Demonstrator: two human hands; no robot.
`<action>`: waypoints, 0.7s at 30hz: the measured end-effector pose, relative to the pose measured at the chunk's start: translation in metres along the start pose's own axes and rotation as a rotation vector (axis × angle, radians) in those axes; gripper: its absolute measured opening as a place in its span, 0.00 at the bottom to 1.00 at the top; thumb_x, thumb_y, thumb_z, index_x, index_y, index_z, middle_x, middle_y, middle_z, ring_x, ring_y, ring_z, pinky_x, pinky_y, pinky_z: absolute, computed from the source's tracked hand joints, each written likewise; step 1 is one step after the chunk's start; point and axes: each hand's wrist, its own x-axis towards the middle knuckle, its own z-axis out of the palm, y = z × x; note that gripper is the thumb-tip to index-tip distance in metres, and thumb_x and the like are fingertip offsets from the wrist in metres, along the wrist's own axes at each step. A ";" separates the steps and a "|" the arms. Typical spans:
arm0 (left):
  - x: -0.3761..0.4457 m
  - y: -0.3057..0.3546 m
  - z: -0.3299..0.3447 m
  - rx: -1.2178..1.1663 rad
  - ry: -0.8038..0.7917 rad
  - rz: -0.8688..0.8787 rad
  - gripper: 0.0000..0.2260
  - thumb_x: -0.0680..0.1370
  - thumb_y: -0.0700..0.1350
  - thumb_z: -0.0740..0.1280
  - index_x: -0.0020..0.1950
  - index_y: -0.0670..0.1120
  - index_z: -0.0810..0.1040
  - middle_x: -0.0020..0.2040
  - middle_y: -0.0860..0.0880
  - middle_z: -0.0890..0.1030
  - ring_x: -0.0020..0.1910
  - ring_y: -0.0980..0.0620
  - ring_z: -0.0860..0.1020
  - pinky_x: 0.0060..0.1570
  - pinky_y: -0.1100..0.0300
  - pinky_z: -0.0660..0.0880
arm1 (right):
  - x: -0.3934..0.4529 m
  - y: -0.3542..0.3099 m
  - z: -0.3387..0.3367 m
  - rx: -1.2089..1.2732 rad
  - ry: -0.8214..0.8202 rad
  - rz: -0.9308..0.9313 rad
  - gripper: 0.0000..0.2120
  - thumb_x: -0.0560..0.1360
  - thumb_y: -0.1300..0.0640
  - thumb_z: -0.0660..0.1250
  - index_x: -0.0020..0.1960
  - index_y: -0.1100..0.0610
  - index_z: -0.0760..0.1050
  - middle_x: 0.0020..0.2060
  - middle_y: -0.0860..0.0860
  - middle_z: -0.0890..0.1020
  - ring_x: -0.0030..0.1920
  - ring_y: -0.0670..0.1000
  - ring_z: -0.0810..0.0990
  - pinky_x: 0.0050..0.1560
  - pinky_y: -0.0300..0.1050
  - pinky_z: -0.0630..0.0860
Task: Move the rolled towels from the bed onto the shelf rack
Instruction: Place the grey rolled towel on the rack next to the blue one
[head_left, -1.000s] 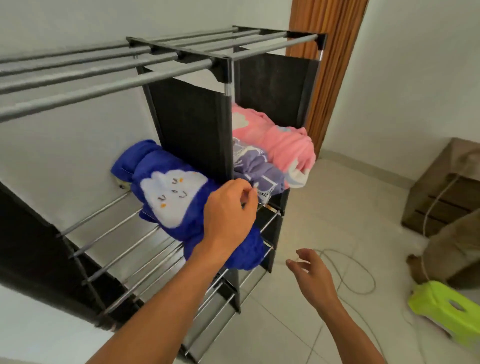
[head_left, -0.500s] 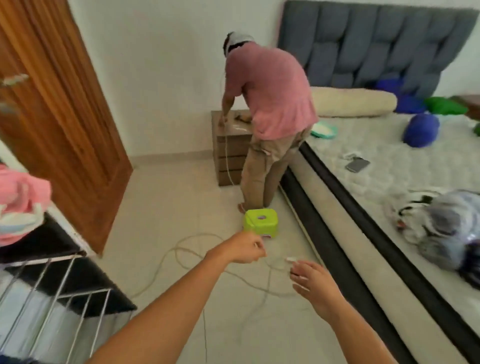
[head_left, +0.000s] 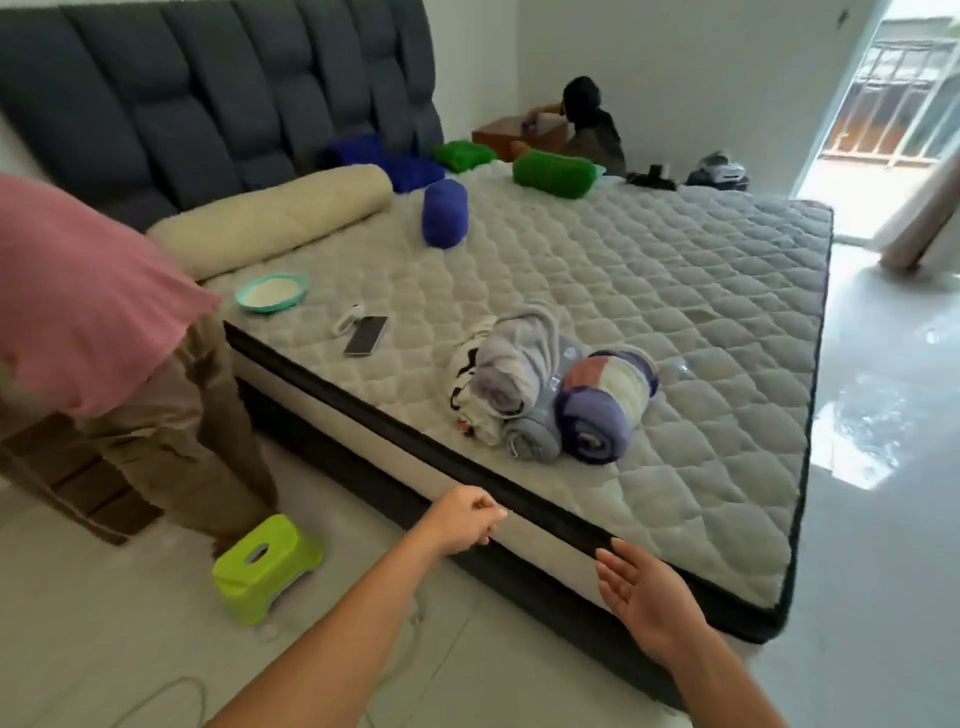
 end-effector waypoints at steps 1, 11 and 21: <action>0.018 0.013 0.006 0.031 -0.007 0.018 0.07 0.78 0.47 0.65 0.40 0.47 0.75 0.36 0.50 0.78 0.35 0.54 0.78 0.34 0.68 0.74 | 0.007 -0.007 -0.006 0.028 0.026 0.002 0.05 0.79 0.59 0.60 0.52 0.59 0.73 0.50 0.59 0.79 0.51 0.56 0.78 0.65 0.53 0.72; 0.202 0.124 -0.017 0.110 0.300 0.249 0.05 0.76 0.42 0.65 0.45 0.43 0.80 0.47 0.42 0.84 0.46 0.45 0.79 0.45 0.59 0.72 | 0.123 -0.088 0.040 0.029 0.006 -0.053 0.09 0.77 0.60 0.63 0.55 0.62 0.75 0.46 0.60 0.80 0.44 0.55 0.80 0.42 0.44 0.77; 0.350 0.161 -0.113 0.299 0.281 0.217 0.26 0.73 0.47 0.70 0.69 0.41 0.70 0.68 0.41 0.74 0.67 0.42 0.72 0.63 0.55 0.68 | 0.215 -0.134 0.173 -0.197 -0.171 0.259 0.16 0.76 0.51 0.66 0.61 0.56 0.71 0.55 0.61 0.78 0.53 0.56 0.79 0.52 0.46 0.77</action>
